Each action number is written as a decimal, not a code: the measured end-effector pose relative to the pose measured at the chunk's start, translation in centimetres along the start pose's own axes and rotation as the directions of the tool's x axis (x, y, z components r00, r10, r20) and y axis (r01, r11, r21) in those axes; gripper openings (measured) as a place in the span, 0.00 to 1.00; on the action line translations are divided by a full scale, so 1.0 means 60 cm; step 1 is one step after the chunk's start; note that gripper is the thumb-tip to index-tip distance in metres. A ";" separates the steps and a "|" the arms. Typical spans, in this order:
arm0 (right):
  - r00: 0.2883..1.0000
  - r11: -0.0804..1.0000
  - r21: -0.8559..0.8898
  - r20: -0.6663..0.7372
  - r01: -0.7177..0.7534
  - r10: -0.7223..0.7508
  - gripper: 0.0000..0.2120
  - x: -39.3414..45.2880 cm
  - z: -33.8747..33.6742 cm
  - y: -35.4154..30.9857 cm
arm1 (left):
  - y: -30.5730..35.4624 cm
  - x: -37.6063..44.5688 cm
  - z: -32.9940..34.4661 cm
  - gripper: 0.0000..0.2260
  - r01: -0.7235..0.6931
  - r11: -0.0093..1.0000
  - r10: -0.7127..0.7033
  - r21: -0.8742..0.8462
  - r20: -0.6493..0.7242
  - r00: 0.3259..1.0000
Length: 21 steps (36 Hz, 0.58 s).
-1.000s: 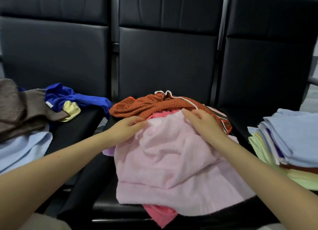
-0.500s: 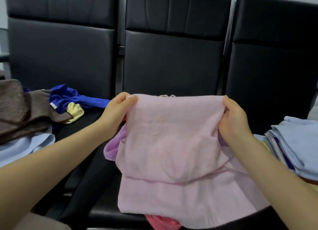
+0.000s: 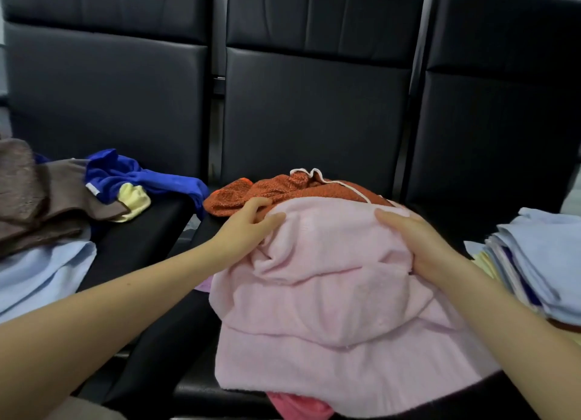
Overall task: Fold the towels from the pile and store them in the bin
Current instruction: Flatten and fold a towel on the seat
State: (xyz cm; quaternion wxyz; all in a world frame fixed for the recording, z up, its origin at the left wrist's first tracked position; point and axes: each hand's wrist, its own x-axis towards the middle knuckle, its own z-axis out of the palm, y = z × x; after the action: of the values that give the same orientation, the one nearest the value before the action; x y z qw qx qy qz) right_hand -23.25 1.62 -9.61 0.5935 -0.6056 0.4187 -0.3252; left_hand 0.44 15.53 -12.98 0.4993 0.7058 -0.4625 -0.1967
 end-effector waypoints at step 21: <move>0.992 0.972 0.231 -0.125 0.047 -0.018 0.09 0.035 0.017 -0.046 | 0.051 0.035 -0.107 0.21 0.309 0.819 -0.151 -0.483 0.337 0.929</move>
State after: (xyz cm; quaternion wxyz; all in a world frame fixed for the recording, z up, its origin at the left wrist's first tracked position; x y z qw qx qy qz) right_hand -21.06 0.05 -7.16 0.6284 -0.5173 0.4030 -0.4184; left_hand 4.81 16.88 -7.18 0.5745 0.5565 -0.3675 -0.4745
